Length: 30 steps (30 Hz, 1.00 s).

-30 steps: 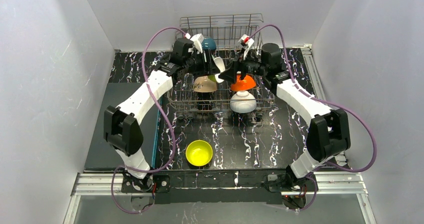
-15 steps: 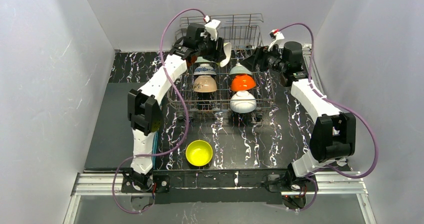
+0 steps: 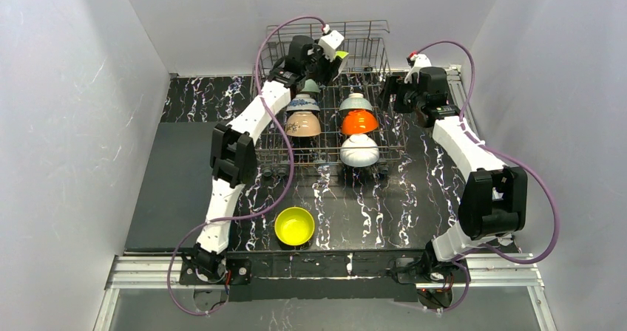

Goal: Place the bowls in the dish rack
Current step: Turn the bowl upside down on the dish rack.

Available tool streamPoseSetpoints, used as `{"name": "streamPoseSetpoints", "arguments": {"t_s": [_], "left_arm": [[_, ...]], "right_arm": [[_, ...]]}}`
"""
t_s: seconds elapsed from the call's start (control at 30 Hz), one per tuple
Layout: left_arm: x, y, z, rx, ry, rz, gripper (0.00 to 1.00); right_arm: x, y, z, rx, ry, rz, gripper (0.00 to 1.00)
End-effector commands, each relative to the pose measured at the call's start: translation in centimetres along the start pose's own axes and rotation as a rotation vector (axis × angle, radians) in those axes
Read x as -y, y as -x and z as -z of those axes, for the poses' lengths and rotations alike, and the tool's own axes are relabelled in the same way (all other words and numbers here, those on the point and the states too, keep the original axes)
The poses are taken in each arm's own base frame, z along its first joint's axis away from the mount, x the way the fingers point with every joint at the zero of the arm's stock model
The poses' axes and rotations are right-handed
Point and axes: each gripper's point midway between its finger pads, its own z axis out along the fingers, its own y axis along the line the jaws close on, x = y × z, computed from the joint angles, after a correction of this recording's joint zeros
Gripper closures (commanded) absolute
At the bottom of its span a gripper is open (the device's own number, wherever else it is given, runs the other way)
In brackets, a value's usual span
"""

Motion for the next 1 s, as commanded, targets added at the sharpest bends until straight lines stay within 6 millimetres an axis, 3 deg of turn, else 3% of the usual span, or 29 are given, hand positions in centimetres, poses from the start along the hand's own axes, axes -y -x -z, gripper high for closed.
{"name": "streamPoseSetpoints", "arguments": {"t_s": [0.0,0.2,0.53,0.77,0.97], "left_arm": [[-1.2,4.3,-1.3,0.147,0.059,-0.150,1.00],[0.5,4.6,-4.2,0.239,0.003,-0.293,1.00],[2.2,4.5,-7.0,0.393,-0.069,-0.477,1.00],[2.9,3.1,-7.9,0.417,-0.127,-0.524,1.00],[2.5,2.4,-7.8,0.413,-0.137,-0.552,1.00]], "right_arm": [[2.1,1.2,0.6,0.016,-0.114,0.058,0.12],[2.6,0.5,-0.2,-0.013,-0.117,0.062,0.12],[3.0,0.1,-0.8,-0.028,-0.112,0.074,0.12],[3.1,0.1,-1.0,-0.032,-0.109,0.082,0.12],[3.0,0.0,-1.1,-0.036,-0.100,0.082,0.12]]}}
